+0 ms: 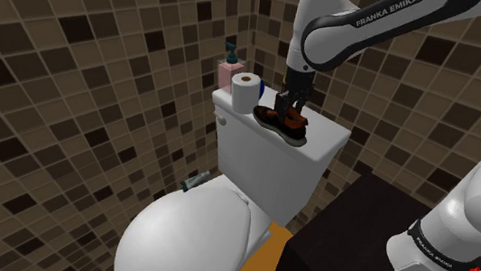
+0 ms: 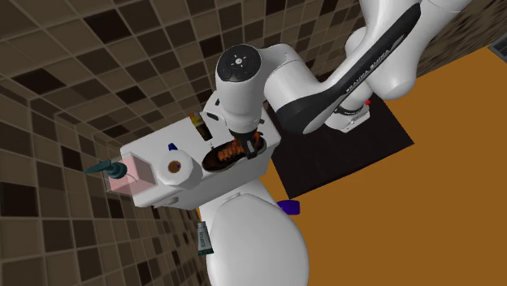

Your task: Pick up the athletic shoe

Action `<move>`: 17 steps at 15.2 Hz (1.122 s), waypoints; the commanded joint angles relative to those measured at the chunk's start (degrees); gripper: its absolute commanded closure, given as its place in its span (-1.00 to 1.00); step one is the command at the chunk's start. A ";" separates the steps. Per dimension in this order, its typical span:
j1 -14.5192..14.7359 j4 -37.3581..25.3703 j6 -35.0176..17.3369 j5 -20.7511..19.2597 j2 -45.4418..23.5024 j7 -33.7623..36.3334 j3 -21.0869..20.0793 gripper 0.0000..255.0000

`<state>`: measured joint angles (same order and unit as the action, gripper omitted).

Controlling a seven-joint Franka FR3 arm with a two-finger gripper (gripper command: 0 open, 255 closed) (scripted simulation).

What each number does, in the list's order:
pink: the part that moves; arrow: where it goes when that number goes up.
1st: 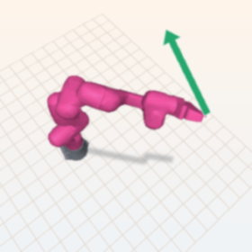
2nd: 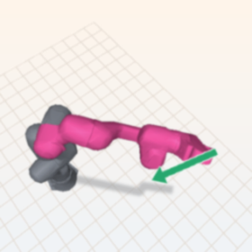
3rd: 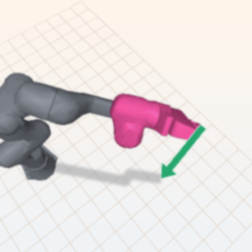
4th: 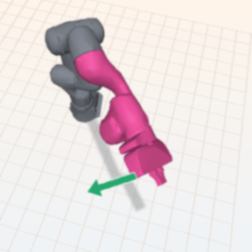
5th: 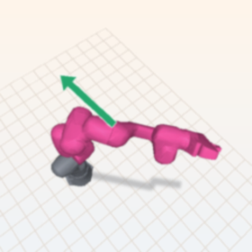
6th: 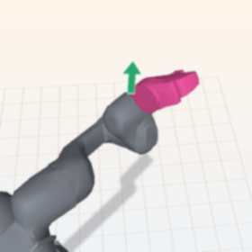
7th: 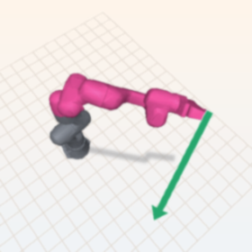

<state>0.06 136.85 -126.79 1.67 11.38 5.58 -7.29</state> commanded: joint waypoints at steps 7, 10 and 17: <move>-0.02 -2.16 3.93 0.16 1.75 -0.23 0.18 1.00; -0.02 -3.66 6.35 0.22 2.67 -0.30 0.25 1.00; -0.04 -7.57 11.93 0.30 4.34 -0.41 0.43 1.00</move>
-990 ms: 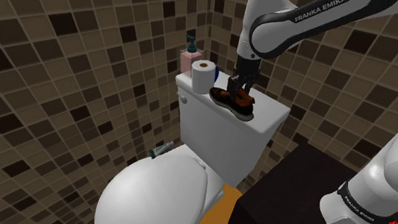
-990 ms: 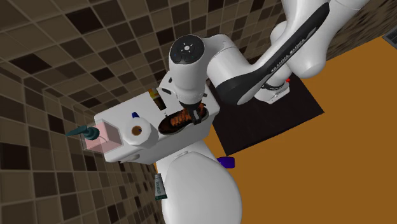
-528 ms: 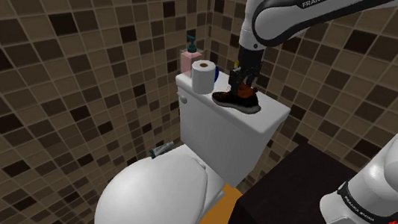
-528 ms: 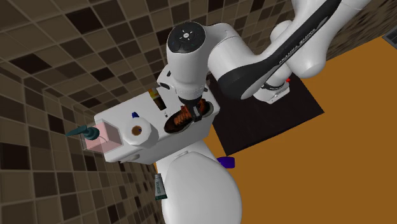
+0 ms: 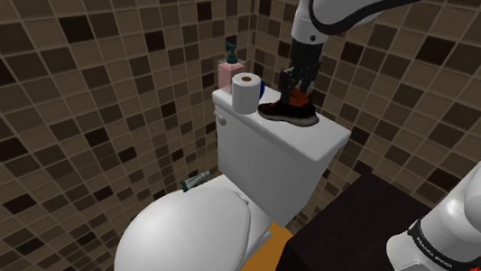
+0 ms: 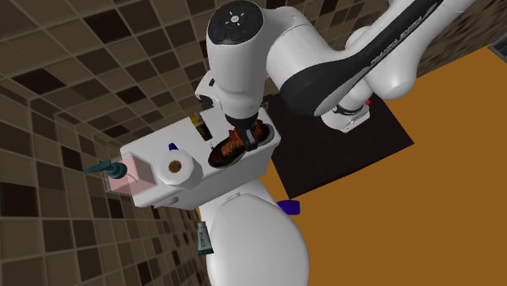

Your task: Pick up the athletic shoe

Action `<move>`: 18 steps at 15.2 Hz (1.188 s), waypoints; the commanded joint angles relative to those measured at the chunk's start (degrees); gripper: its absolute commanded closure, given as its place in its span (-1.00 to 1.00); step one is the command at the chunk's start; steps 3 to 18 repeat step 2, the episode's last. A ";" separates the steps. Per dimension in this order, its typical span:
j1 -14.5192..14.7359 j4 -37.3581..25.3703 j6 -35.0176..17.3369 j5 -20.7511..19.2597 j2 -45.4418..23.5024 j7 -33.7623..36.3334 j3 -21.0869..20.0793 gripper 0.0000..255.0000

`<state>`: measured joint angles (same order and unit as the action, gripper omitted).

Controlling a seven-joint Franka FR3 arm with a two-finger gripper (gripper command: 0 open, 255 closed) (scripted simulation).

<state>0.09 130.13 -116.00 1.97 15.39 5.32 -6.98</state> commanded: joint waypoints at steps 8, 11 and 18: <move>-0.06 -0.93 1.26 -0.01 0.37 -0.14 0.12 1.00; -0.06 -0.93 1.26 -0.01 0.37 -0.14 0.12 1.00; -0.06 -0.93 1.26 -0.01 0.37 -0.14 0.12 1.00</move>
